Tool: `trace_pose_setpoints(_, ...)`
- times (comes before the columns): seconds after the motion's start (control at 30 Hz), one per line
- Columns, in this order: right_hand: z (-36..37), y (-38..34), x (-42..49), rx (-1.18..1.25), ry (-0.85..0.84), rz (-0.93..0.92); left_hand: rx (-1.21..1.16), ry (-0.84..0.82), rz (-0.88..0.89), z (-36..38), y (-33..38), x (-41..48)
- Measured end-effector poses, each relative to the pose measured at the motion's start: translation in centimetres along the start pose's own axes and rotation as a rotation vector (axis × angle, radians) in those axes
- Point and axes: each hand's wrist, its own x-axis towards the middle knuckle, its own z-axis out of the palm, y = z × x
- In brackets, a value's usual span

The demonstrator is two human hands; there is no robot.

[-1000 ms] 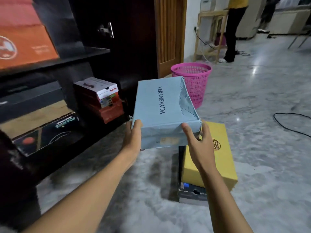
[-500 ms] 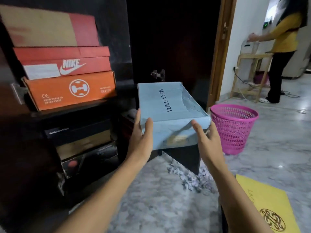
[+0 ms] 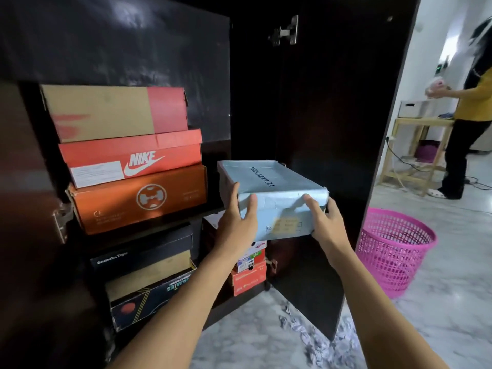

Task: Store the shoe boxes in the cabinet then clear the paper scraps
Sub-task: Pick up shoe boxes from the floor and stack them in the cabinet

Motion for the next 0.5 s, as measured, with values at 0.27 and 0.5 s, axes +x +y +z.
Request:
trace_pose_setpoints(0.27,1.0,1.7,5.0,-0.022,-0.074,0.031,0.07,0.043,-0.033,0.7,-0.8,3.6)
trace_pose_setpoints(0.5,3.5,5.8,10.8,-0.055,-0.023,-0.024,0.106,0.094,0.004,3.3,-5.2,9.8)
